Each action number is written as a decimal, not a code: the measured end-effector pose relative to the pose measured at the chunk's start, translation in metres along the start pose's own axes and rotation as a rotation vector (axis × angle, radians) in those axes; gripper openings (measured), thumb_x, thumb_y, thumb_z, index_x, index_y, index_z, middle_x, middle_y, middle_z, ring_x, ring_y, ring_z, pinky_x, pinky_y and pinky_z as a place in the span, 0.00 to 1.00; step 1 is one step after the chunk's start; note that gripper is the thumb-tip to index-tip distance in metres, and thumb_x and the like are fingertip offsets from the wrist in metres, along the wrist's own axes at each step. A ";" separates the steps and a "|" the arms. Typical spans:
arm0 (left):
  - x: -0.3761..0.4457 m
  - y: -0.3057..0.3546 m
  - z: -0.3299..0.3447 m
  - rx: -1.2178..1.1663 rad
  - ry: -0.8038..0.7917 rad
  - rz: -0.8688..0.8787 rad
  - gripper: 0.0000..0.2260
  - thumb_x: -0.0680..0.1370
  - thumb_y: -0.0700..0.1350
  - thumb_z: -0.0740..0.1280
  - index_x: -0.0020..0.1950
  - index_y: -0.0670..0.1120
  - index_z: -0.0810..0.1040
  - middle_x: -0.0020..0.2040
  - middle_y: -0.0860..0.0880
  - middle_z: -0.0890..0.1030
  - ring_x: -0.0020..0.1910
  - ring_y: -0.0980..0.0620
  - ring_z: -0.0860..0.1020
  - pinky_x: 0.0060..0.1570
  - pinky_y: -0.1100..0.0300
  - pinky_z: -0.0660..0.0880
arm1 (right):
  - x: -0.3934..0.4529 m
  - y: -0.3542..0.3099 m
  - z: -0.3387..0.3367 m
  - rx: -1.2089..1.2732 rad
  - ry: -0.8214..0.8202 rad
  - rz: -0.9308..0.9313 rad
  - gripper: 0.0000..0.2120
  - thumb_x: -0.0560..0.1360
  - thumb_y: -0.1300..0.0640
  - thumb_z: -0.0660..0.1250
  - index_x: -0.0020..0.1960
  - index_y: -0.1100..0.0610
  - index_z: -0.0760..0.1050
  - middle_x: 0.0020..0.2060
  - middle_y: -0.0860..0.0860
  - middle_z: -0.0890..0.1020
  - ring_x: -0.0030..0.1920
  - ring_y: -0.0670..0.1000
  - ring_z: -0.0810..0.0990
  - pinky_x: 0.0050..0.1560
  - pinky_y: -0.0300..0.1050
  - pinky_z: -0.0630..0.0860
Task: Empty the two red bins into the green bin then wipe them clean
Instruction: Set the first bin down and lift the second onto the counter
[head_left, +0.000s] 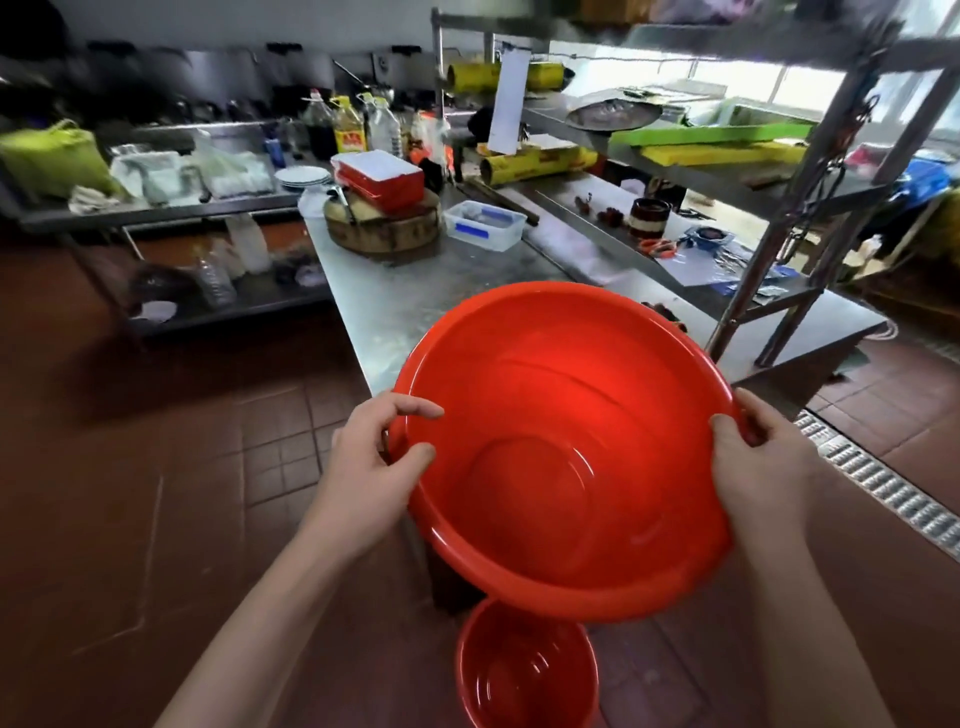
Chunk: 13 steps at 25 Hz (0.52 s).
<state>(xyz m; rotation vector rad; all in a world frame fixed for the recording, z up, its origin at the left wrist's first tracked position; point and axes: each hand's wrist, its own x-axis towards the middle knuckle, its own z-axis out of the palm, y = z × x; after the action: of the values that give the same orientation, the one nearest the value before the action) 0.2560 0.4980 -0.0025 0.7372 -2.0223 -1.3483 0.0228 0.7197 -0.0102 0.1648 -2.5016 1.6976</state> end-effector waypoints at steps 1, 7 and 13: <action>-0.003 -0.002 -0.011 0.009 0.022 -0.005 0.14 0.76 0.37 0.70 0.52 0.56 0.82 0.54 0.53 0.80 0.47 0.46 0.81 0.44 0.41 0.81 | -0.006 -0.005 0.009 0.005 -0.020 -0.005 0.21 0.77 0.52 0.68 0.70 0.50 0.77 0.59 0.51 0.81 0.59 0.52 0.79 0.65 0.49 0.74; 0.000 -0.016 -0.065 0.070 0.141 -0.033 0.13 0.75 0.39 0.70 0.53 0.58 0.82 0.57 0.59 0.77 0.55 0.52 0.78 0.50 0.42 0.81 | -0.025 -0.038 0.067 -0.018 -0.094 -0.050 0.21 0.77 0.55 0.68 0.69 0.53 0.78 0.57 0.59 0.82 0.52 0.54 0.78 0.63 0.50 0.73; 0.029 -0.034 -0.099 0.113 0.196 -0.076 0.14 0.77 0.39 0.70 0.52 0.59 0.82 0.57 0.58 0.77 0.51 0.52 0.79 0.53 0.42 0.80 | -0.020 -0.058 0.130 -0.001 -0.148 -0.094 0.21 0.77 0.55 0.68 0.69 0.53 0.77 0.58 0.58 0.82 0.53 0.54 0.79 0.63 0.49 0.73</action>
<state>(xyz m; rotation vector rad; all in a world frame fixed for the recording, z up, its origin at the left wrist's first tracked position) 0.3131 0.4061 0.0016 0.9665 -1.9429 -1.1604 0.0471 0.5781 -0.0078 0.4161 -2.5524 1.7054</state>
